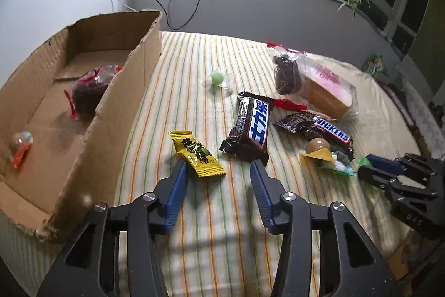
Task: Organize snacks
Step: 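Carry yellow candy and green packet into the box and release both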
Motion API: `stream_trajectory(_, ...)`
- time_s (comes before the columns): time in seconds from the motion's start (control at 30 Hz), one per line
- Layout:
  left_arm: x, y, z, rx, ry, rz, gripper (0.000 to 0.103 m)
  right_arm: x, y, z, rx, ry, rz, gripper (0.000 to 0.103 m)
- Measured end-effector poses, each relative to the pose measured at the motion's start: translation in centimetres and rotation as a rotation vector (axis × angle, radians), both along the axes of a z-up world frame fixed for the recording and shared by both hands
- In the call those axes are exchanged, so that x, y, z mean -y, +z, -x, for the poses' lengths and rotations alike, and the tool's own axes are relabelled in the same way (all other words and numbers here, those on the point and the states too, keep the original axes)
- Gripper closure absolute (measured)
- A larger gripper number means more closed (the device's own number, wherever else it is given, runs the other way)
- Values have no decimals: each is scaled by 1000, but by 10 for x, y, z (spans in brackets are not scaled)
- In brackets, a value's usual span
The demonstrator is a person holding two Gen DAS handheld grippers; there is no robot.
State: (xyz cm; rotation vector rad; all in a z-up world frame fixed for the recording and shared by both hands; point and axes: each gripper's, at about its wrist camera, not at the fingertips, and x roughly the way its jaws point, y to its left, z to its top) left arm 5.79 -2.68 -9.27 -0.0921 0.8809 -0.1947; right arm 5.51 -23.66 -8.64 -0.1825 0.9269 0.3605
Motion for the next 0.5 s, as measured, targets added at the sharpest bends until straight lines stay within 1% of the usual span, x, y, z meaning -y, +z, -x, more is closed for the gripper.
stream_trajectory(0.17,4,0,-12,6,32,-8,57,8,-2,-5,-3,-9,-12,79)
stream_trajectory(0.2,5,-1,-14,5,34,-7,58,9,-2,-5,-4,-8,-14,79)
stream_trajectory(0.23,6,-1,-14,7,36,-9,62,9,-3,-6,-4,-8,-17,79)
stream_trajectory(0.3,5,-2,-17,8,41,-6,92,10,-2,-7,-3,-5,-23,79)
stream_trajectory(0.37,1,-5,-20,1,47,14,96,10,-2,-7,-2,-2,-30,79)
stream_trajectory(0.5,3,-4,-21,4,51,17,97,13,-3,-8,-6,2,-50,79)
